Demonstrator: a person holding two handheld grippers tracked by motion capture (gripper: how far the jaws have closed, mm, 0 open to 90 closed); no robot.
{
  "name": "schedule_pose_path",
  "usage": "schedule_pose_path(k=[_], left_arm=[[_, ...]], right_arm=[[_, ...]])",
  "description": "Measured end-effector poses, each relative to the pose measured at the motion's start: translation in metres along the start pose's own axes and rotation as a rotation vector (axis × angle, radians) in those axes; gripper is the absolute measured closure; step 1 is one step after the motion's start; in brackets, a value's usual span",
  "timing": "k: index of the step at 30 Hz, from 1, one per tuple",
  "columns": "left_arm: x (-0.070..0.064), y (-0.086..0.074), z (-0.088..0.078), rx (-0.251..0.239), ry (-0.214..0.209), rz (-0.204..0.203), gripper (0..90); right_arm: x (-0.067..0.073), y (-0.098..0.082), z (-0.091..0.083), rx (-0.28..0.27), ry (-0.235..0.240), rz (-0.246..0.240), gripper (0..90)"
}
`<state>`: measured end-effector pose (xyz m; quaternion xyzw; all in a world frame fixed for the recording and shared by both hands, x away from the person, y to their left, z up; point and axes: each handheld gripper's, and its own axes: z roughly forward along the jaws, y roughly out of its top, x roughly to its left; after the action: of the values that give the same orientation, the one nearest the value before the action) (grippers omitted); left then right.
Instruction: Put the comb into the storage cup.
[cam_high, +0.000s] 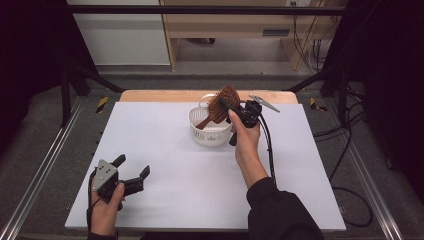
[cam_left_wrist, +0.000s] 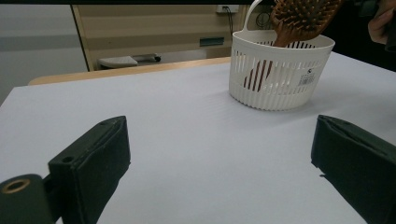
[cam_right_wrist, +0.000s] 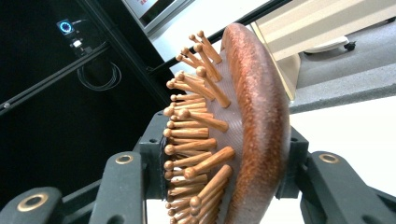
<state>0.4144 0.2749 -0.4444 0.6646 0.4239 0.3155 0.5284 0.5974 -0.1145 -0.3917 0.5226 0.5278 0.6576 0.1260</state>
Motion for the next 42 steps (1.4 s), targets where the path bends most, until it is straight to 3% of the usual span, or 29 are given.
schedule_pose_path(k=[42], left_arm=[[-0.001, 0.000, 0.001, 0.007, -0.010, 0.007, 5.5]], right_arm=[[-0.012, -0.009, -0.002, 0.017, -0.003, 0.027, 50.0]])
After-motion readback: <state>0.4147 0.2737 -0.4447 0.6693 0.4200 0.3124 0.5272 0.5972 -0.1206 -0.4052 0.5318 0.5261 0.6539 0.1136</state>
